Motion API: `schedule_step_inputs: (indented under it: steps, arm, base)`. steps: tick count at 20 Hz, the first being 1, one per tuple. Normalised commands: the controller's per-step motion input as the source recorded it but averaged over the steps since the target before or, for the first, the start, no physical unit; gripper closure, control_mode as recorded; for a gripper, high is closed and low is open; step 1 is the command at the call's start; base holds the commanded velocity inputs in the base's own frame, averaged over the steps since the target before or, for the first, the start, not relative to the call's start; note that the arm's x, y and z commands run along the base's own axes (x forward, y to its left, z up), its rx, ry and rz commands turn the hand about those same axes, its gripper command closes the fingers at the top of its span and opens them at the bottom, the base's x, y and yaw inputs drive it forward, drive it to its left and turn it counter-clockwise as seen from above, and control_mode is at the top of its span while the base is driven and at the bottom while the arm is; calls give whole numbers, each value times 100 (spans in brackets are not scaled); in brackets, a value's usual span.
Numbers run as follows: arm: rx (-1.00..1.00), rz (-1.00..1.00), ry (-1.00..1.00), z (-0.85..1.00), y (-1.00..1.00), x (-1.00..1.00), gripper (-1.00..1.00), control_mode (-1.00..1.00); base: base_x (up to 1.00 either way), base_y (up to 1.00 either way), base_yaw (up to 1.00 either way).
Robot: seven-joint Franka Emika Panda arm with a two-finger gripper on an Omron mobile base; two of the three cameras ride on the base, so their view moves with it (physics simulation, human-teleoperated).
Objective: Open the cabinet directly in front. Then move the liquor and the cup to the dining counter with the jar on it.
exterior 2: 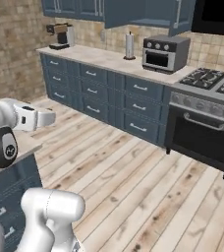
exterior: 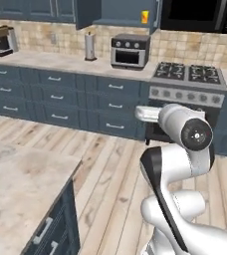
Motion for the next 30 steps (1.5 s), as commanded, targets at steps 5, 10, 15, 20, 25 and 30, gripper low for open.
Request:
schedule_step_inputs:
  steps: [5, 10, 15, 20, 25, 30]
  arm:
    - [0, 0, 0, 0, 0, 0, -100, 100]
    - [0, 0, 0, 0, 0, 0, -100, 100]
    - [0, 0, 0, 0, 0, 0, -100, 100]
    - [0, 0, 0, 0, 0, 0, -100, 100]
    - [0, 0, 0, 0, 0, 0, -100, 100]
    - [0, 0, 0, 0, 0, 0, -100, 100]
  base:
    - [100, 1, -30]
    - [100, 0, -22]
    - [100, 0, -20]
    - [100, 7, -17]
    - [100, 51, -19]
    - [100, 100, -19]
